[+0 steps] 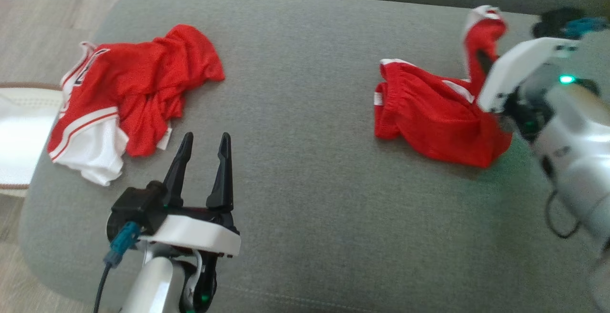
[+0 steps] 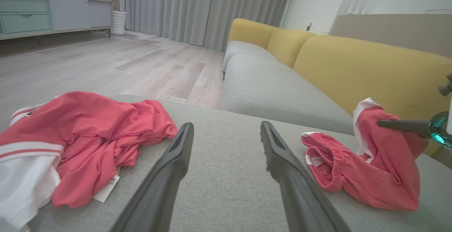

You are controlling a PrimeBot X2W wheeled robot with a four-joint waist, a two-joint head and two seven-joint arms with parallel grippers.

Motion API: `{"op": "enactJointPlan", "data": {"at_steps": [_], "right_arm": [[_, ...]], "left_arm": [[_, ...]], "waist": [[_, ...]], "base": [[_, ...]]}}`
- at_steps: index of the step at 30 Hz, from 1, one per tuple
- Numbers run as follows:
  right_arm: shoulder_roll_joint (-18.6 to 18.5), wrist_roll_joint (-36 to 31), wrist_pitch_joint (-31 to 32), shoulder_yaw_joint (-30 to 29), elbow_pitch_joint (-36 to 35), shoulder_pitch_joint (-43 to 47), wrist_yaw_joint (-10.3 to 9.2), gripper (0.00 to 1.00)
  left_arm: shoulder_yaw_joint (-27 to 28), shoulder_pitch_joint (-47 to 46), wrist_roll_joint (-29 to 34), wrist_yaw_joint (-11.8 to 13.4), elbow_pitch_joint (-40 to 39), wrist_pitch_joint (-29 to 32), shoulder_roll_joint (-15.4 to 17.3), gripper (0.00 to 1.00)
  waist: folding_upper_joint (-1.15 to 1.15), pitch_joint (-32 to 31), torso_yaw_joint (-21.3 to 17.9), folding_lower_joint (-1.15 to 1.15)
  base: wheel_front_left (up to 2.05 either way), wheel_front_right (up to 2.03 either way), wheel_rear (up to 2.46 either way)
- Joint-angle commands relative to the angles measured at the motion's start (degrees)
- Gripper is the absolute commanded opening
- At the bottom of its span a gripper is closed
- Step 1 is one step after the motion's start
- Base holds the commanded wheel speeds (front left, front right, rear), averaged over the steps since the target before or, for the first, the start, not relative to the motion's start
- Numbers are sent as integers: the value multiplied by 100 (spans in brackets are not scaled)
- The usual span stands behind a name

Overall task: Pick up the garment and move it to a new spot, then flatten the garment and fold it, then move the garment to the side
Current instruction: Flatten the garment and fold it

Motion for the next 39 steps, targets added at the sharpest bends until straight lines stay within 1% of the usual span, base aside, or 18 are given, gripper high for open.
{"op": "enactJointPlan", "data": {"at_steps": [1,5,10,11,12,13,17,21,24,26,28,30,31,33,35,37,38,39], "right_arm": [[145,-68,-7,68,-41,-121,44,0],[493,-135,193,171,64,-25,44,0],[697,-214,278,242,161,84,44,0],[724,-215,287,238,174,104,44,8],[748,-207,324,230,184,131,44,45],[763,-214,368,237,192,155,44,99],[819,-234,342,237,204,212,44,100],[789,-149,-145,115,-207,221,44,100],[542,59,-804,-175,-792,238,44,100],[287,201,-1252,-398,-1123,286,44,100],[-29,255,-1623,-559,-1243,354,44,100],[-307,277,-1825,-685,-1116,447,44,100],[-307,277,-1825,-685,-1116,447,44,100],[-490,276,-1920,-769,-796,548,44,100],[-529,322,-1912,-824,-469,672,44,100],[-486,384,-1737,-841,-253,776,44,100],[-452,446,-1628,-875,-202,807,44,96],[-416,558,-1507,-953,-180,825,44,65]], "left_arm": [[169,-77,-40,17,-141,-30,29,100],[155,-58,-72,26,-94,-30,29,100],[162,-51,-102,28,-63,-30,29,100],[162,-52,-107,30,-60,-30,29,100],[164,-52,-111,34,-56,-30,29,100],[168,-52,-113,39,-54,-30,29,100],[205,-24,-118,54,-38,-30,29,100],[254,2,-97,62,-56,-30,29,100],[286,28,-73,53,-74,-30,29,100],[297,43,-62,49,-85,-30,29,100],[299,50,-59,44,-98,-30,29,100],[286,49,-64,41,-106,-30,29,100],[286,49,-64,41,-106,-30,29,100],[262,43,-75,39,-112,-30,29,100],[229,36,-91,34,-111,-30,29,100],[198,22,-104,21,-102,-30,29,100],[191,13,-108,19,-94,-30,29,100],[187,1,-111,18,-89,-30,29,100]], "waist": [[0,-32,126,0],[0,-49,327,0],[0,-53,454,0],[0,-53,461,0],[0,-53,462,0],[0,-56,457,0],[0,-86,357,0],[0,-145,212,0],[0,-180,112,0],[0,-201,64,0],[0,-209,35,0],[0,-206,29,0],[0,-206,29,0],[0,-191,42,0],[0,-173,71,0],[0,-151,117,0],[0,-139,142,0],[0,-124,169,0]], "base": [[0,0,0],[0,0,0],[0,0,0],[0,0,0],[0,0,0],[0,0,0],[0,0,0],[0,0,0],[0,0,0],[0,0,0],[0,0,0],[0,0,0],[0,0,0],[0,0,0],[0,0,0],[0,0,0],[0,0,0],[0,0,0]]}}
